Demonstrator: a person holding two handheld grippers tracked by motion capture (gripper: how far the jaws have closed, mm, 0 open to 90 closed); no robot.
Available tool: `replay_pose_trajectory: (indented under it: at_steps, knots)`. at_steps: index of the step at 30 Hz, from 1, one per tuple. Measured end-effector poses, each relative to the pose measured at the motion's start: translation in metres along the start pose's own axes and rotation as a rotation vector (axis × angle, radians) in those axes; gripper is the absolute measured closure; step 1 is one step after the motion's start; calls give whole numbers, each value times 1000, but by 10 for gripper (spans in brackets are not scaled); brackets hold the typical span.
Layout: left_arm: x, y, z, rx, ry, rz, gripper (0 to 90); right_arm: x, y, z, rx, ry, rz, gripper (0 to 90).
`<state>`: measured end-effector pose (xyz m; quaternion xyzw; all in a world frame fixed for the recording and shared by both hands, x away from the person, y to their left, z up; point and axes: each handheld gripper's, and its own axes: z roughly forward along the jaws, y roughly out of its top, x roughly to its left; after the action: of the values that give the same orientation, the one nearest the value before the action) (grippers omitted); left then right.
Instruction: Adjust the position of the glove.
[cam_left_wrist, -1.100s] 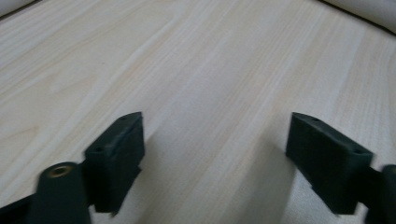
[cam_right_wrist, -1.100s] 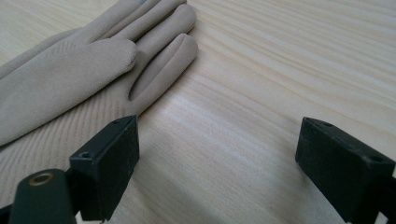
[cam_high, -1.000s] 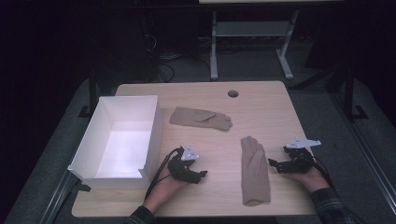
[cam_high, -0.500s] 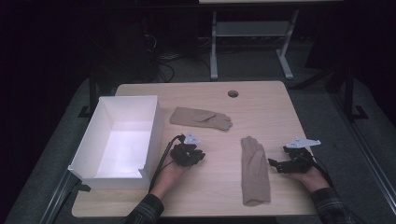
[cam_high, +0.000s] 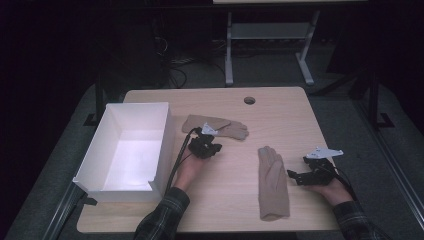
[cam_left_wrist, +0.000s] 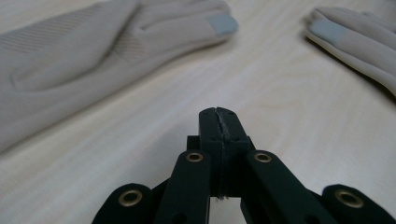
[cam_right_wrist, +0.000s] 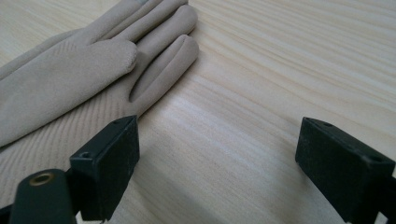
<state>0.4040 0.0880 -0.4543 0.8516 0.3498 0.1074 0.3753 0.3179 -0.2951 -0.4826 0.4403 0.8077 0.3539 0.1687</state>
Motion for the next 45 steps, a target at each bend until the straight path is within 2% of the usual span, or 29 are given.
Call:
replay_pose_trajectory:
  at_steps: [3,7,12,14,16,22,25,27,31,40,45]
  knots:
    - [10,8,5,-22,17,-28,897,0,0,0,0,1,-2,130]
    - [22,21,10,-36,50,-9,897,0,0,0,0,2,-2,130]
    - [35,31,15,-43,69,-39,897,0,0,0,1,3,-4,130]
    - [39,33,18,-36,77,-41,897,0,0,0,1,3,-3,130]
    - [44,33,23,-36,75,-60,897,-1,0,0,-1,3,-8,130]
    - [51,31,36,11,106,-42,897,-1,0,0,-1,3,-9,131]
    - [52,28,40,39,110,-31,898,-1,0,0,-1,3,-8,130]
    - [52,28,40,32,105,-45,898,-1,0,0,0,4,-8,130]
    - [50,27,39,46,104,-39,898,-1,0,1,-1,3,-10,130]
    - [35,19,30,57,63,-32,898,-1,0,1,-1,3,-10,130]
    - [26,11,26,39,30,-50,899,-1,0,1,-1,3,-9,130]
